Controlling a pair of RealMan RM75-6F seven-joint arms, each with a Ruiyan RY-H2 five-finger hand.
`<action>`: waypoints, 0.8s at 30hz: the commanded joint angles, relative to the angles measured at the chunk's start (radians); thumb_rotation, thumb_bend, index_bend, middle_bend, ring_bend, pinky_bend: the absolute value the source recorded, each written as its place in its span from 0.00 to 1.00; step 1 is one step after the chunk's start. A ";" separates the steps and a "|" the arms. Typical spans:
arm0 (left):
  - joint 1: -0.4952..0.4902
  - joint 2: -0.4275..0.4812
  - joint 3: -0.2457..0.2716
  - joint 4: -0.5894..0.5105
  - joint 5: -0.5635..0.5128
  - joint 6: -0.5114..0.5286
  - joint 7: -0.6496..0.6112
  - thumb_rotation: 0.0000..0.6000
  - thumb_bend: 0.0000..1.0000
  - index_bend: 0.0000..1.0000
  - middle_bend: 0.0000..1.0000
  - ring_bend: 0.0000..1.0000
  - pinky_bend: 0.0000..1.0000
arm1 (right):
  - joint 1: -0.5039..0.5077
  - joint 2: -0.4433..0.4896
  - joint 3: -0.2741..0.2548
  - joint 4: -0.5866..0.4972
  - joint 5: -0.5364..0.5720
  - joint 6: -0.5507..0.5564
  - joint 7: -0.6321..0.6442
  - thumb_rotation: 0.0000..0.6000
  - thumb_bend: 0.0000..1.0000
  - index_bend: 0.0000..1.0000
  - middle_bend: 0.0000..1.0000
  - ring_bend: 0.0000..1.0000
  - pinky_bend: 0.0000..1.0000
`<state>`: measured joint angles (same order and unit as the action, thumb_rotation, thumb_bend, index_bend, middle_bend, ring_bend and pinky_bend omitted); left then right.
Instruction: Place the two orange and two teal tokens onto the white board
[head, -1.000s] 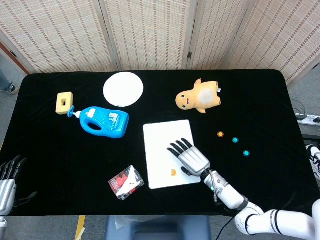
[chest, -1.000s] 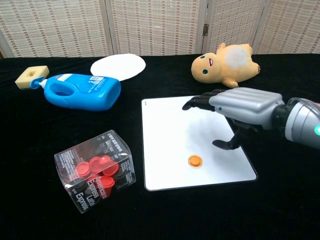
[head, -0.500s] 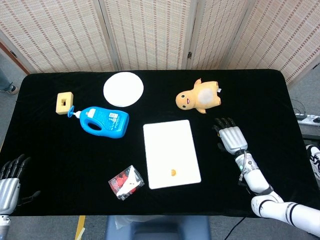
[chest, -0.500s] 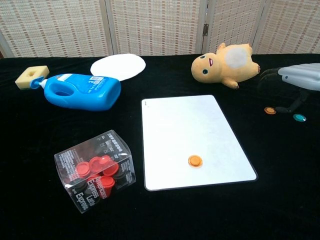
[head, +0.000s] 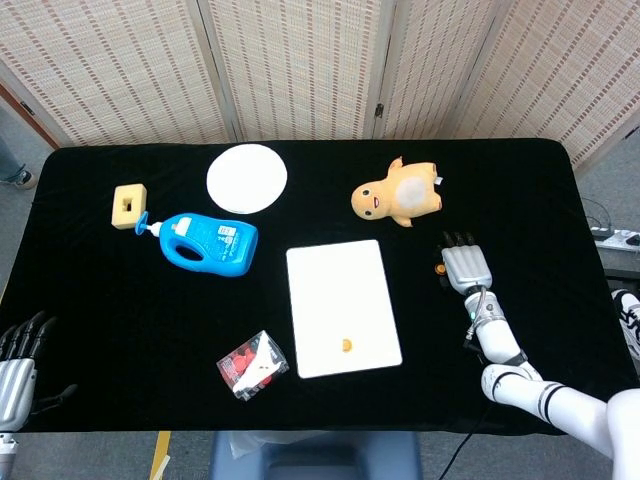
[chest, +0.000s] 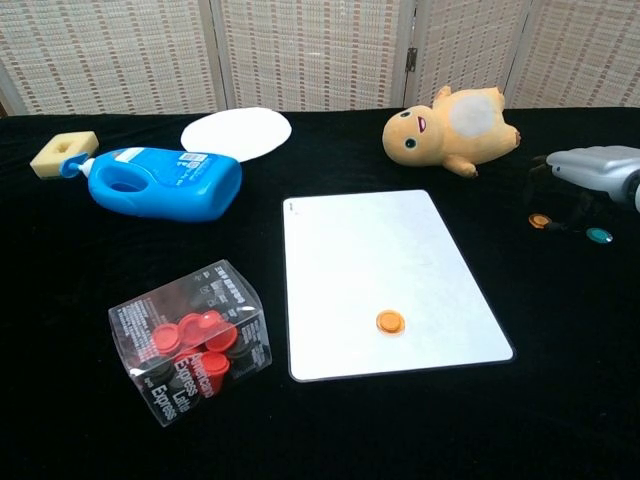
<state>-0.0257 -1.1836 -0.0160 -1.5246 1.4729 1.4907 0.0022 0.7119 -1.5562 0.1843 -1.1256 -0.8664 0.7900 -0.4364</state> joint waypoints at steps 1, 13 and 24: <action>0.000 0.000 0.000 0.001 -0.001 -0.001 0.000 1.00 0.10 0.00 0.00 0.00 0.00 | 0.008 -0.017 0.001 0.028 0.013 -0.010 -0.002 1.00 0.44 0.36 0.10 0.02 0.00; -0.002 -0.003 0.000 0.005 -0.002 -0.007 0.000 1.00 0.10 0.00 0.00 0.00 0.00 | 0.008 -0.034 -0.008 0.072 0.024 -0.017 0.002 1.00 0.44 0.38 0.11 0.02 0.00; -0.001 -0.002 0.000 0.007 -0.007 -0.011 -0.003 1.00 0.10 0.00 0.00 0.00 0.00 | 0.018 -0.062 -0.006 0.112 0.016 -0.020 0.004 1.00 0.44 0.43 0.13 0.03 0.00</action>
<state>-0.0270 -1.1851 -0.0161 -1.5174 1.4662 1.4801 -0.0012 0.7290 -1.6166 0.1781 -1.0150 -0.8505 0.7708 -0.4315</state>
